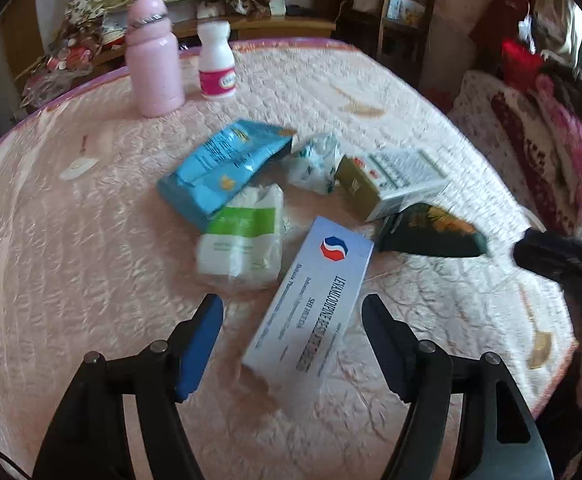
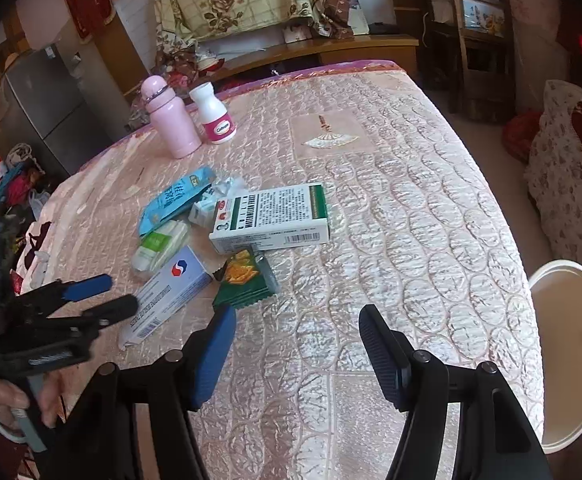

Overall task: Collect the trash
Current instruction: 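Move both tools back over the remaining trash on the bed, then grasp the green biscuit packet with the right tool while the left tool grasps the white medicine box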

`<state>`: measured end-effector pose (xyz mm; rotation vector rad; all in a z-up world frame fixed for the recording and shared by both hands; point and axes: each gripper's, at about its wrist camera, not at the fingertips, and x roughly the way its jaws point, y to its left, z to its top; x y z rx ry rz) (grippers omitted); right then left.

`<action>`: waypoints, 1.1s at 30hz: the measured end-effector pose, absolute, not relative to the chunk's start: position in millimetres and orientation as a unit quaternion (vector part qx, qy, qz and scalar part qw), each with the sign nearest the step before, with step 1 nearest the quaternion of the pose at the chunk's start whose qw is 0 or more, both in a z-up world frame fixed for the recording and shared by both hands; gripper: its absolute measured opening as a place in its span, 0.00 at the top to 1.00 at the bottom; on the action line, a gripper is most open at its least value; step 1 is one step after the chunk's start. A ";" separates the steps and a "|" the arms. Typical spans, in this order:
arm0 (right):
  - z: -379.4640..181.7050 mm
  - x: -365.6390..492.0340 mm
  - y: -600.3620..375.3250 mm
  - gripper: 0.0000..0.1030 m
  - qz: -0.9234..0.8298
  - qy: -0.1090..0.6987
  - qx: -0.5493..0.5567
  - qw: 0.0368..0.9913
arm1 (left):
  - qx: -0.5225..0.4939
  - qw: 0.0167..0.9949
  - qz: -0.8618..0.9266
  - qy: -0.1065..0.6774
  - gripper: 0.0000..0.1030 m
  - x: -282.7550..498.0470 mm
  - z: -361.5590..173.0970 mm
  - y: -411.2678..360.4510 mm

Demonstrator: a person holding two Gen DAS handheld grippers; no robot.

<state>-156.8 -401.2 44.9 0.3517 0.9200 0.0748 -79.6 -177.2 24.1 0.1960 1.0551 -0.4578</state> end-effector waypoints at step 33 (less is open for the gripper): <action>22.4 -154.2 -351.4 0.24 0.116 0.461 0.118 0.872 | 0.061 0.832 -0.160 0.529 0.48 -109.2 13.4 -148.1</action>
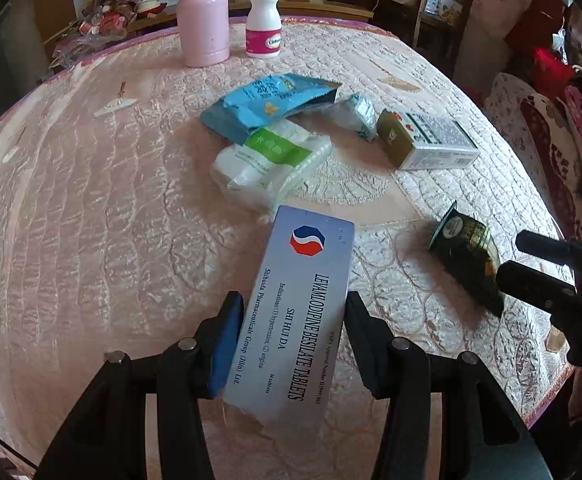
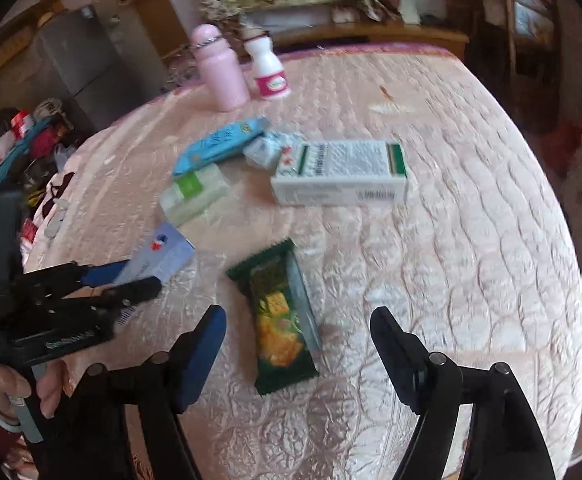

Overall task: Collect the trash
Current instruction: 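Grasp the green biscuit packet with the right tool while the left tool grasps the white medicine box, then carry biscuit packet and medicine box over the bucket and open both tools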

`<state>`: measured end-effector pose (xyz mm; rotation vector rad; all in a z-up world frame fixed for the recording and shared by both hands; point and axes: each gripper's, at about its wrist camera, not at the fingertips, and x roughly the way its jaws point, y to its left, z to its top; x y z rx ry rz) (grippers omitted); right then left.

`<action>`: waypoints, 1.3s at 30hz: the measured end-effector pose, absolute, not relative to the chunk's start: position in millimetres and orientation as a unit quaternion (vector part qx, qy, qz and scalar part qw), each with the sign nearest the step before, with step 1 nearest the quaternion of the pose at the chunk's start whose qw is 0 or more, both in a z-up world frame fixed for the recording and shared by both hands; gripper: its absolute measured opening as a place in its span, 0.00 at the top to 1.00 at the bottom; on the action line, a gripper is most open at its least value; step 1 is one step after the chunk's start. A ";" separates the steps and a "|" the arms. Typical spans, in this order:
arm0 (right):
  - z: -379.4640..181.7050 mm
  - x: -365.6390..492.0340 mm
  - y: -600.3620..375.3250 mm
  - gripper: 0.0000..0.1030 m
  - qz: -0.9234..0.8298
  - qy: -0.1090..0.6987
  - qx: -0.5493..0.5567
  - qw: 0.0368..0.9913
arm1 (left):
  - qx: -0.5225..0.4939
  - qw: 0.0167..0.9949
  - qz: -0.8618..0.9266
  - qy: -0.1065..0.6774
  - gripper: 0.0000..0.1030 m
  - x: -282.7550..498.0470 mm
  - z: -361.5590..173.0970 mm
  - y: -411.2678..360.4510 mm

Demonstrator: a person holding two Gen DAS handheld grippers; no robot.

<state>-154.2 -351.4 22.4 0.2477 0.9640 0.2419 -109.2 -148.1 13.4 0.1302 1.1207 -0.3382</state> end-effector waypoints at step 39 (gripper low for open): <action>56.2 -276.6 -527.5 0.72 -0.097 0.388 0.144 0.905 | 0.108 0.814 -0.347 0.453 0.49 -163.6 79.6 -387.7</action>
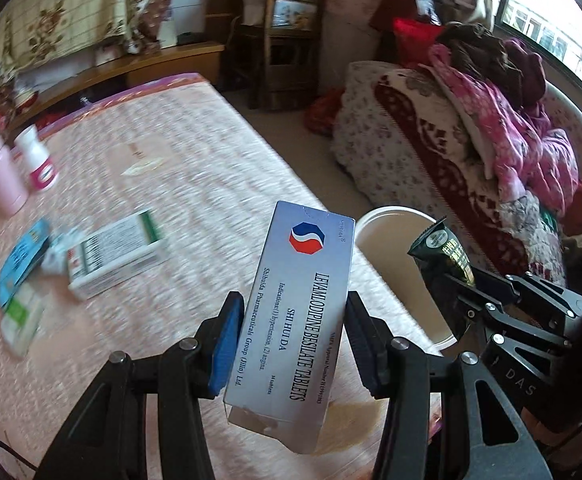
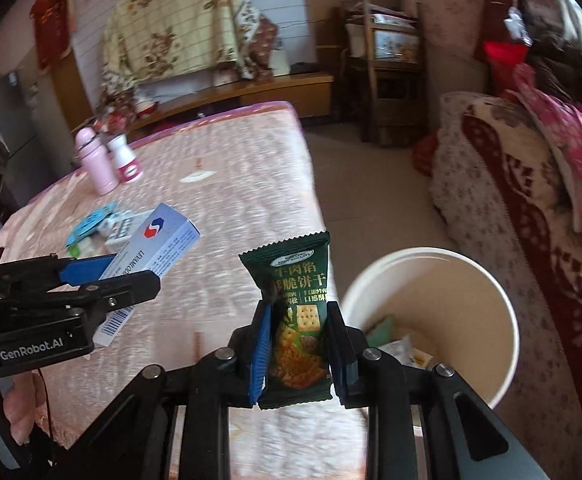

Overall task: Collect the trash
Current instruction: 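Carry biscuit packet and medicine box over the bucket and open both tools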

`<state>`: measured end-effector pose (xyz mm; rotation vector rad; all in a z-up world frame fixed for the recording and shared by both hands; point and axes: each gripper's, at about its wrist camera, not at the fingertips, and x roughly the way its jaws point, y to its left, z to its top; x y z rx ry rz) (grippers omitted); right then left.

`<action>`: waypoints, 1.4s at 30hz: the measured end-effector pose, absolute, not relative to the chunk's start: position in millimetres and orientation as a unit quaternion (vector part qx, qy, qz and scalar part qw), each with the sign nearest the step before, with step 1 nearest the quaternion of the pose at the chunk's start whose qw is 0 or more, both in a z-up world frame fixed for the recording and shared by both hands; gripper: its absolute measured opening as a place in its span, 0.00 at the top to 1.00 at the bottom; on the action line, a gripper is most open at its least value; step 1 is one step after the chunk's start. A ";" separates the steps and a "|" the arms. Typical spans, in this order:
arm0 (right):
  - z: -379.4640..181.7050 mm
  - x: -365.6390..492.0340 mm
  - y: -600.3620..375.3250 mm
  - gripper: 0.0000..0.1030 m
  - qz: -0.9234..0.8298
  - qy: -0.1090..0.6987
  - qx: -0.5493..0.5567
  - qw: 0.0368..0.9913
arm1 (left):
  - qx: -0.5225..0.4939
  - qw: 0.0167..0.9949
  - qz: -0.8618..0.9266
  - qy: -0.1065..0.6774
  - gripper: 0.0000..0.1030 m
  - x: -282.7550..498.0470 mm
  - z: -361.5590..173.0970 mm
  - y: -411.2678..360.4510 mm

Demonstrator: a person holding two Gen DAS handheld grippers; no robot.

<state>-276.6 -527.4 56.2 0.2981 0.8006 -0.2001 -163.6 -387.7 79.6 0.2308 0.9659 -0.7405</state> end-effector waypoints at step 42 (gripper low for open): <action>4.2 -324.9 -644.4 0.66 -0.229 0.400 0.235 0.856 | 0.102 0.745 -0.440 0.490 0.48 -180.4 42.5 -518.7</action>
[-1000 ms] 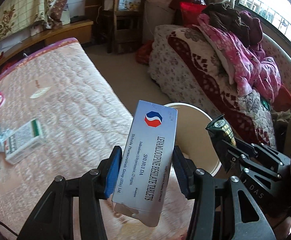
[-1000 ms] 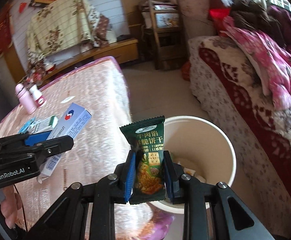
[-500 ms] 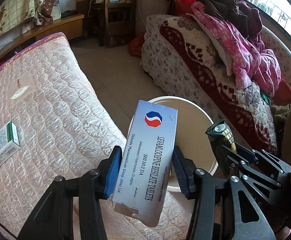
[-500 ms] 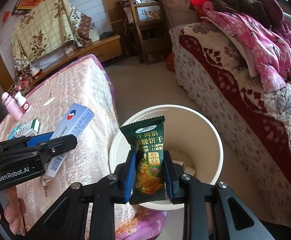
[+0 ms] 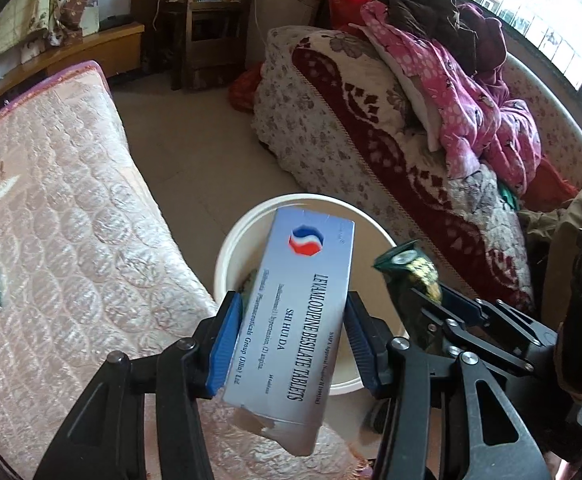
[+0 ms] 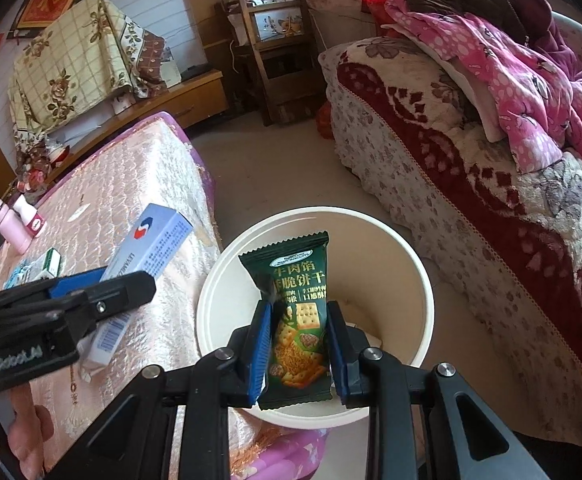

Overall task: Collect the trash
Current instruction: 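Carry biscuit packet and medicine box over the bucket and open both tools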

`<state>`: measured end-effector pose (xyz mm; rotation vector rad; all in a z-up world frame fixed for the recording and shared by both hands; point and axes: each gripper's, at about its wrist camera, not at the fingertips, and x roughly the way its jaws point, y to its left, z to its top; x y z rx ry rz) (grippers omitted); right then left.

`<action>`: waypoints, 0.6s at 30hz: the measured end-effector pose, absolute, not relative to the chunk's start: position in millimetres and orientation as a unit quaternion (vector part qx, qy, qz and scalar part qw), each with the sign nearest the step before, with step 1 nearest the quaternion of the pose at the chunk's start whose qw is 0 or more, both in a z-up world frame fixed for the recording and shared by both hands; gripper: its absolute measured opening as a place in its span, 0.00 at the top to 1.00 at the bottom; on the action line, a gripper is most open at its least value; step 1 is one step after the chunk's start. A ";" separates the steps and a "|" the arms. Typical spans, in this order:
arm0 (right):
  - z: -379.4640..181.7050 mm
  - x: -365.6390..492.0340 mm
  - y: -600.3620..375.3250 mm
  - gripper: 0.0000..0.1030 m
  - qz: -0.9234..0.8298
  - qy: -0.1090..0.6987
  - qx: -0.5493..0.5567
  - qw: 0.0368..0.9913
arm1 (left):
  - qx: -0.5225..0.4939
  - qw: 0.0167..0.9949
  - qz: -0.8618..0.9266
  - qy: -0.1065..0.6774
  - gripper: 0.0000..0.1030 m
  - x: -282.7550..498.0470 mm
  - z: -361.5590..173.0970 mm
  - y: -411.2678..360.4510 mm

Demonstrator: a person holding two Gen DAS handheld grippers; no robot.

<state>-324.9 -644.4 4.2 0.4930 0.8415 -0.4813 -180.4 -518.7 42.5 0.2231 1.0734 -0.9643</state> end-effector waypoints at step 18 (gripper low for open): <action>5.0 -319.3 -630.5 0.31 -0.223 0.399 0.232 0.859 | 0.106 0.784 -0.400 0.462 0.39 -172.2 53.1 -474.6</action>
